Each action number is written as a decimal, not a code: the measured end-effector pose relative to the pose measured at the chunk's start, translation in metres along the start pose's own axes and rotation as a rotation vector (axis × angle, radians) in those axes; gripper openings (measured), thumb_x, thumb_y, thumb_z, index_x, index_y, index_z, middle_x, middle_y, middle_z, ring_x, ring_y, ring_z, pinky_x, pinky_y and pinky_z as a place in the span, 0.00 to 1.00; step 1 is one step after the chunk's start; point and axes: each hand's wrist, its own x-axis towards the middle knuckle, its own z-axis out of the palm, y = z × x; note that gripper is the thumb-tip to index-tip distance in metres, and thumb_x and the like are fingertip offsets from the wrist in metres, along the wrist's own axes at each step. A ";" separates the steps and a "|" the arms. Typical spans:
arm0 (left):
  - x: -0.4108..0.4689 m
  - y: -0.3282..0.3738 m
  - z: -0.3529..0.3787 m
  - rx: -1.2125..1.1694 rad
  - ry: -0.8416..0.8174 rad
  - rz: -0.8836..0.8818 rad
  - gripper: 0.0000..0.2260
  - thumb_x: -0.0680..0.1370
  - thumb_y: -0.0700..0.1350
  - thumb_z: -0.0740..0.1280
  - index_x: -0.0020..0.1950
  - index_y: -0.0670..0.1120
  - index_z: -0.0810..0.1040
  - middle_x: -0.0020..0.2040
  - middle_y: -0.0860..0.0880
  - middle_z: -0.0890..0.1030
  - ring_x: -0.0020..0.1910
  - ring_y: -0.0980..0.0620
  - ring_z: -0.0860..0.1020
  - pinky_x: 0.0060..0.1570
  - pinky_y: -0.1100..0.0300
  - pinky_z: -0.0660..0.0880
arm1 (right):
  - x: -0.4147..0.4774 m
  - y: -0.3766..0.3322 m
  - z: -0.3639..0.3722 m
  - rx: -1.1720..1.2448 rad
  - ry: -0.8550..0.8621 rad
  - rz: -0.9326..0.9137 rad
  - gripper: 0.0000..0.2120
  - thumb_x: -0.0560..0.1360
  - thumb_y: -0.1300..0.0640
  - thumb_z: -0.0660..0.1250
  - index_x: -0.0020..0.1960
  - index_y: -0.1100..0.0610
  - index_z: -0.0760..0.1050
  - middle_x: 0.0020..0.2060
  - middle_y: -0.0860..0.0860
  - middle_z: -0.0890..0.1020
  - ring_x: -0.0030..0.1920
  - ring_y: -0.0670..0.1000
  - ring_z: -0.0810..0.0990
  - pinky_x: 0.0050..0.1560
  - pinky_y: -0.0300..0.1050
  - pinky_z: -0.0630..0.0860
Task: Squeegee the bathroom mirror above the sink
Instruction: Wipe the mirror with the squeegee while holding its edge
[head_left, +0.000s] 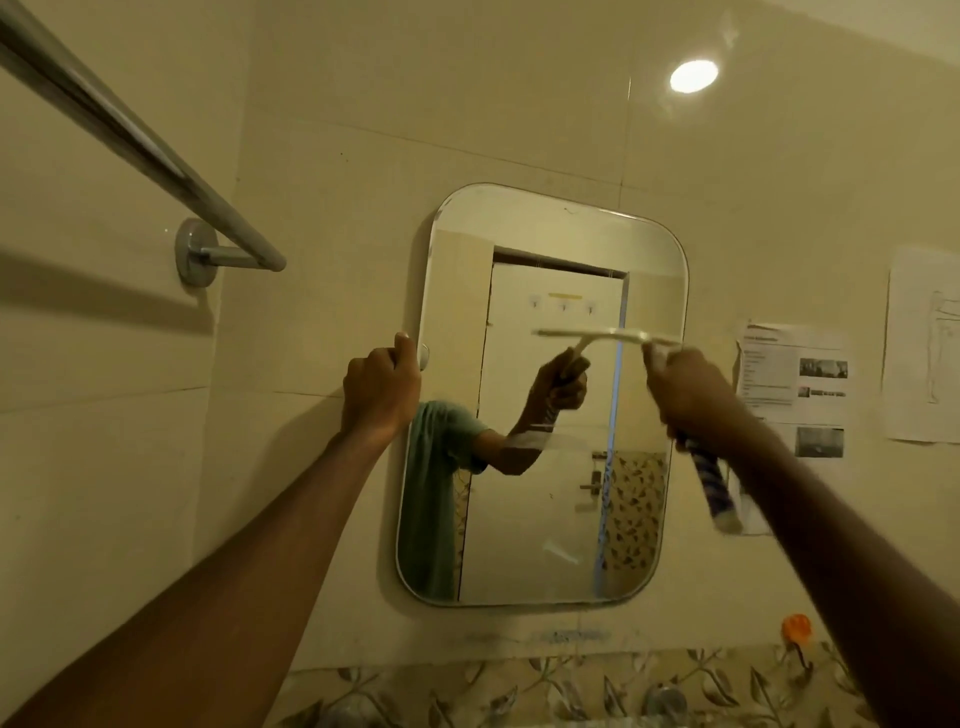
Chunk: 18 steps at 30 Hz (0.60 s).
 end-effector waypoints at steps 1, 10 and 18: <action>-0.001 0.001 0.000 0.006 -0.005 -0.003 0.18 0.84 0.47 0.47 0.46 0.42 0.72 0.51 0.36 0.79 0.41 0.51 0.67 0.41 0.59 0.61 | -0.014 0.014 0.013 -0.002 -0.012 0.006 0.23 0.83 0.47 0.52 0.36 0.60 0.71 0.27 0.54 0.73 0.24 0.51 0.71 0.26 0.43 0.72; -0.009 -0.006 0.004 -0.124 -0.010 -0.060 0.22 0.83 0.49 0.50 0.48 0.36 0.78 0.46 0.38 0.79 0.43 0.47 0.73 0.42 0.57 0.65 | -0.084 0.069 0.053 0.010 -0.032 0.083 0.27 0.82 0.43 0.50 0.39 0.60 0.76 0.30 0.57 0.81 0.23 0.54 0.77 0.25 0.47 0.78; -0.012 -0.009 0.005 -0.096 0.008 -0.035 0.22 0.83 0.48 0.50 0.46 0.36 0.78 0.41 0.43 0.74 0.42 0.49 0.69 0.44 0.58 0.62 | -0.049 0.058 0.054 0.105 0.088 0.060 0.24 0.82 0.45 0.51 0.39 0.60 0.73 0.30 0.56 0.77 0.25 0.51 0.74 0.25 0.44 0.73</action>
